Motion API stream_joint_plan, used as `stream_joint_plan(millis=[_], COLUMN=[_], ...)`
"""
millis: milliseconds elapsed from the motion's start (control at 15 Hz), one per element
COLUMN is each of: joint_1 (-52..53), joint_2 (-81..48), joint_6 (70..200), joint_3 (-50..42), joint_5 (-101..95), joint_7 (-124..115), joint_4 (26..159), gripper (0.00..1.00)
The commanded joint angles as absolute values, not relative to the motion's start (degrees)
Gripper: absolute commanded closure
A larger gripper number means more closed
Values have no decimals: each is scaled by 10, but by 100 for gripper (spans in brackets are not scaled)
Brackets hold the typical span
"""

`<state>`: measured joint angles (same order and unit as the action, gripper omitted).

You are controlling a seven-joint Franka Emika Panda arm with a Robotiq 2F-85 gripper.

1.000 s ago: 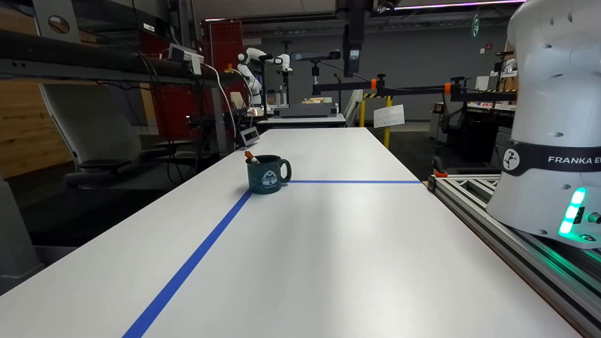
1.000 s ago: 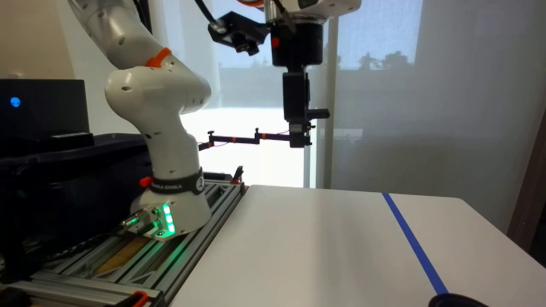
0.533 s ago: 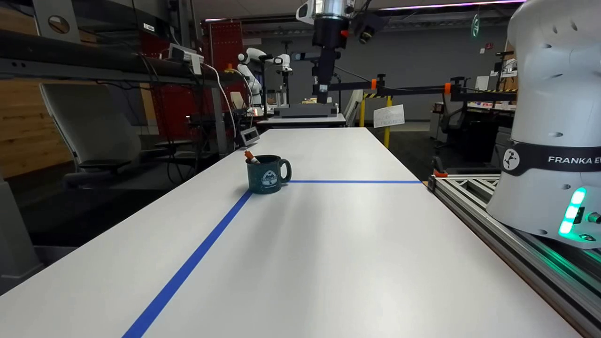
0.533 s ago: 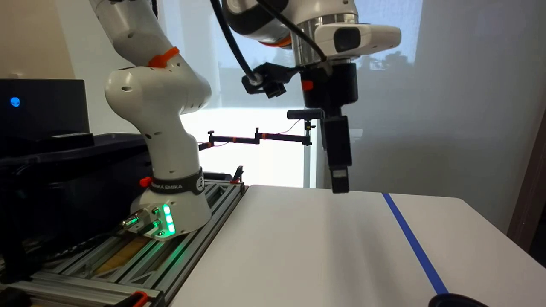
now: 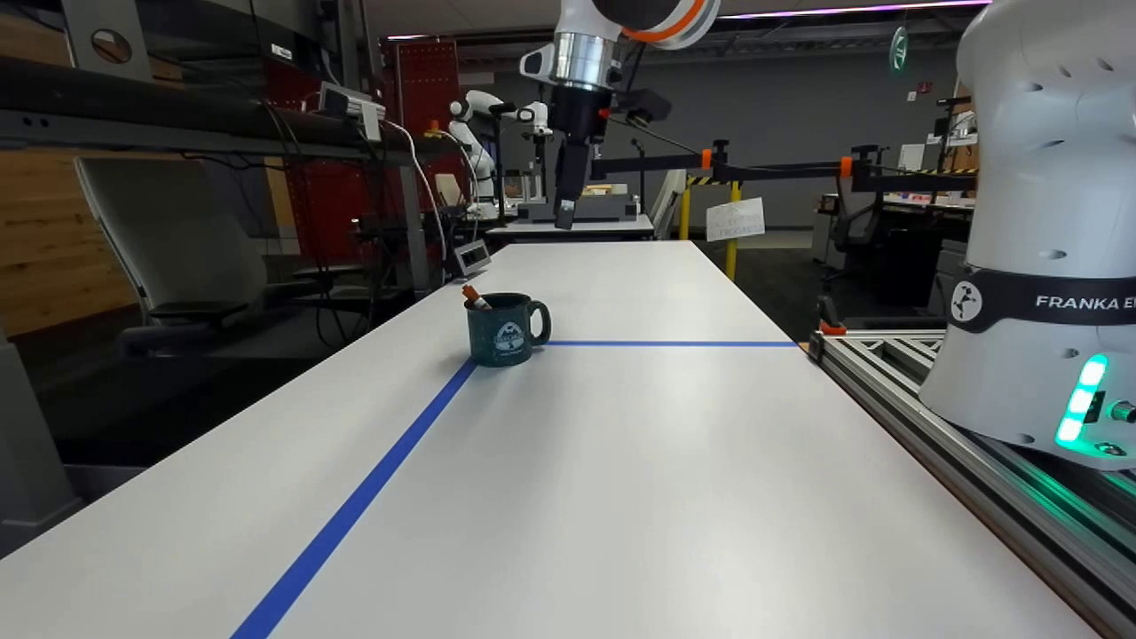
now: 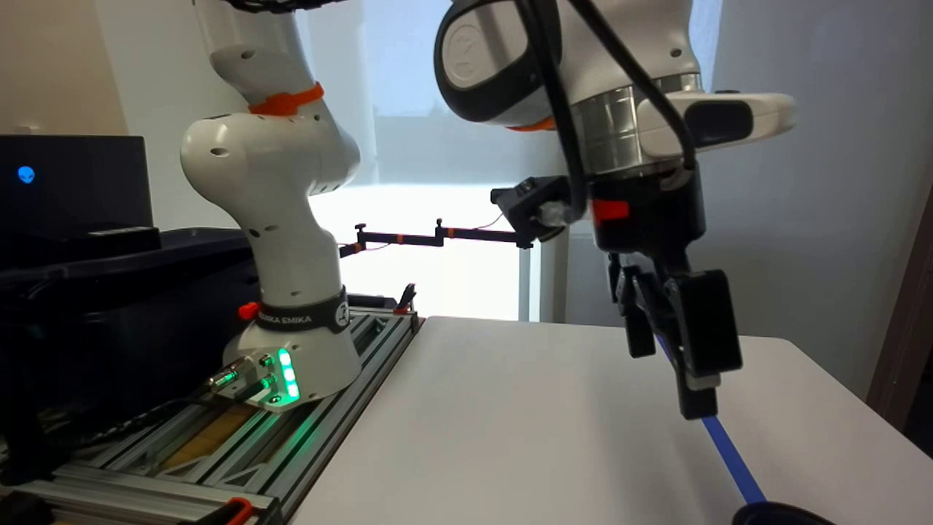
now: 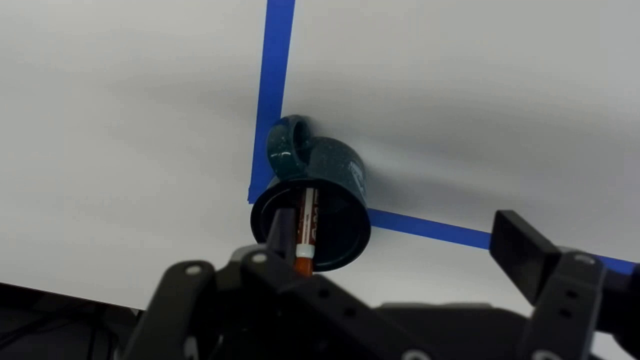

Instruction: Remove the marker from the cup

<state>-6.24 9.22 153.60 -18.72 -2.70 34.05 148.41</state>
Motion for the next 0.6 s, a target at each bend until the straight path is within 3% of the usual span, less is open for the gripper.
stream_joint_plan(millis=[0, 267, 533], joint_1=[-51, -44, -76], joint_2=[13, -60, -105], joint_6=[1608, 1720, 1744], joint_3=[-190, -173, -118], joint_5=[71, 250, 373], joint_7=[417, 508, 583], joint_4=[1440, 1412, 1369], gripper=[0, 0, 0])
